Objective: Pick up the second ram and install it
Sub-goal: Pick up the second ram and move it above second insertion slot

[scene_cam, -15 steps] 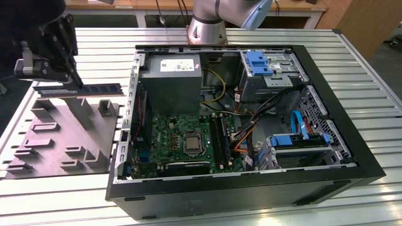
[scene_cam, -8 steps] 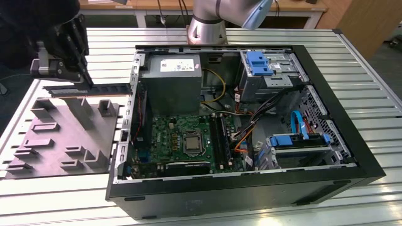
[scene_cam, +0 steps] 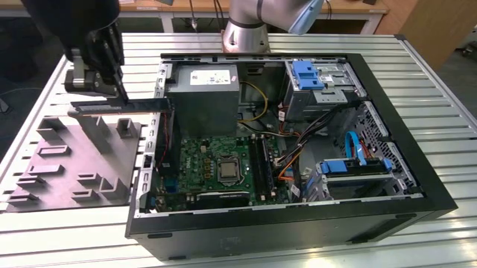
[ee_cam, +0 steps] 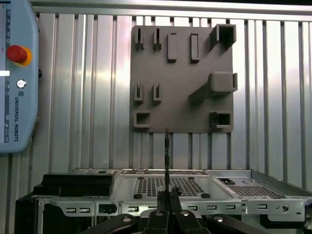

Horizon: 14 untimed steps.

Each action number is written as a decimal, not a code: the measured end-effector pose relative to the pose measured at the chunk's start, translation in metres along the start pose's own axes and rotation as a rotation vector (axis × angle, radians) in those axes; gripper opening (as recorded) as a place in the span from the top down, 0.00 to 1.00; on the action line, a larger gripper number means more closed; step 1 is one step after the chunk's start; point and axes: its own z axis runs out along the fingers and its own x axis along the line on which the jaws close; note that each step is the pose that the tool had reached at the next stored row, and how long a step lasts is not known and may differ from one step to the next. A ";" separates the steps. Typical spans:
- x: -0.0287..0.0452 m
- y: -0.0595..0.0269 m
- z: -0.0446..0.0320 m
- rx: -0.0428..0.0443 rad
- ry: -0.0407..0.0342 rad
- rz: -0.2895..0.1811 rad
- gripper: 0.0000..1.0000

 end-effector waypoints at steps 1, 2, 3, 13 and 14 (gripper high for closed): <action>0.0000 -0.0032 -0.0001 0.0000 0.0000 0.000 0.89; 0.0000 -0.0066 -0.0003 0.0000 0.0000 0.000 0.89; 0.0000 -0.0092 -0.0004 0.0000 0.0000 0.000 0.89; 0.0000 -0.0385 -0.0016 -0.0001 0.0000 0.000 0.89; -0.0001 -0.0418 -0.0017 -0.0001 0.0001 0.000 0.89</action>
